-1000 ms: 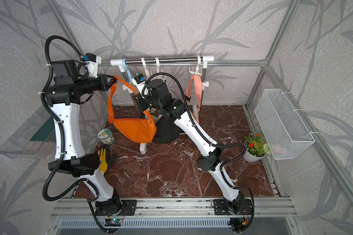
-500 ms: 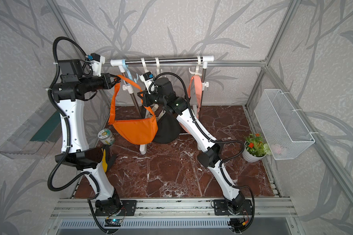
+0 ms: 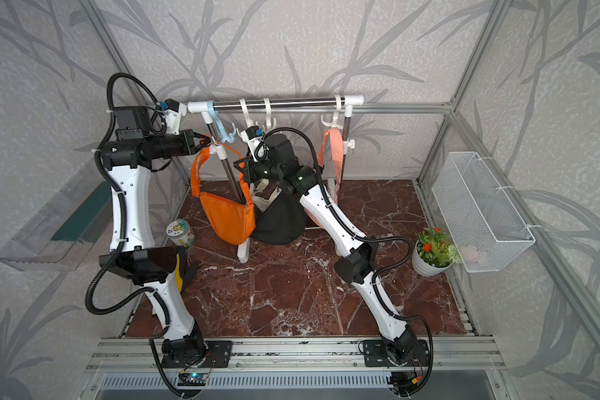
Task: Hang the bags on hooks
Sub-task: Hang the bag on the hook.
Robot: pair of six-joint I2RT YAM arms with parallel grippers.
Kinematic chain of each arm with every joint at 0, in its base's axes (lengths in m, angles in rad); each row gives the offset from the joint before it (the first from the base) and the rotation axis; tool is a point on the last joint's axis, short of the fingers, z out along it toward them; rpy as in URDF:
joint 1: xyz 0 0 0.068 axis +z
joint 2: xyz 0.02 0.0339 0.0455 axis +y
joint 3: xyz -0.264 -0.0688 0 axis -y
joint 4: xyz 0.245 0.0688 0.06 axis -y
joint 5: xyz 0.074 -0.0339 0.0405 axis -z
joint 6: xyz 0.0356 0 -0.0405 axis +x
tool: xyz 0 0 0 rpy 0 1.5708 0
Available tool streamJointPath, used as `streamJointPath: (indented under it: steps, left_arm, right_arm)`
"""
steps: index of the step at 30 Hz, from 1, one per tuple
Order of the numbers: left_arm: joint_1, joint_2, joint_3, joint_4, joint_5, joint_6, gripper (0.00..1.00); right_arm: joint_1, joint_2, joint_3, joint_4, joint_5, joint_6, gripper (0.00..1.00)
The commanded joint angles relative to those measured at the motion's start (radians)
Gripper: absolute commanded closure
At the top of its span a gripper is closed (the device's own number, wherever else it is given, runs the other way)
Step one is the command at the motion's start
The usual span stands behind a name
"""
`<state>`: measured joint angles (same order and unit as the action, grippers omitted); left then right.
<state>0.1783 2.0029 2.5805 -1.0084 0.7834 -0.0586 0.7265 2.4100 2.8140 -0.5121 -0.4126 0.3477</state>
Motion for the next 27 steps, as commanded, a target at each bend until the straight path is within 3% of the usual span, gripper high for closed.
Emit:
streamJointPath:
  steps: [1,2,4,10,11,12,15,20,24,27]
  left_arm:
    - [0.023,-0.07,-0.077,0.052,-0.039,0.04,0.74]
    - [0.023,-0.098,-0.113,0.081,-0.035,0.042,0.62]
    - [0.023,-0.163,-0.195,0.161,-0.027,0.046,0.46]
    - [0.023,-0.409,-0.559,0.535,-0.041,0.008,0.22]
    - [0.023,-0.434,-0.594,0.573,-0.042,-0.004,0.08]
    - [0.024,-0.45,-0.614,0.589,-0.042,-0.008,0.01]
    - [0.024,-0.503,-0.701,0.69,-0.071,-0.045,0.01]
    - [0.024,-0.651,-0.936,1.026,-0.112,-0.15,0.01]
    - [0.023,-0.781,-1.102,1.07,-0.201,-0.154,0.01]
    - [0.023,-0.92,-1.321,1.118,-0.314,-0.138,0.01]
  right_arm:
    - [-0.013,-0.024,-0.01,-0.064,-0.004,-0.028,0.75]
    - [-0.012,-0.037,-0.018,-0.065,0.002,-0.044,0.69]
    - [-0.013,-0.066,-0.04,-0.062,0.02,-0.073,0.57]
    - [-0.012,-0.151,-0.072,-0.094,0.074,-0.187,0.27]
    - [-0.012,-0.168,-0.081,-0.11,0.095,-0.214,0.22]
    - [-0.011,-0.187,-0.095,-0.12,0.117,-0.234,0.17]
    - [-0.012,-0.266,-0.184,-0.122,0.164,-0.3,0.01]
    - [-0.012,-0.471,-0.469,-0.004,0.259,-0.401,0.01]
    - [-0.017,-0.75,-0.906,0.186,0.37,-0.451,0.01]
    - [-0.045,-0.972,-1.254,0.308,0.457,-0.452,0.01]
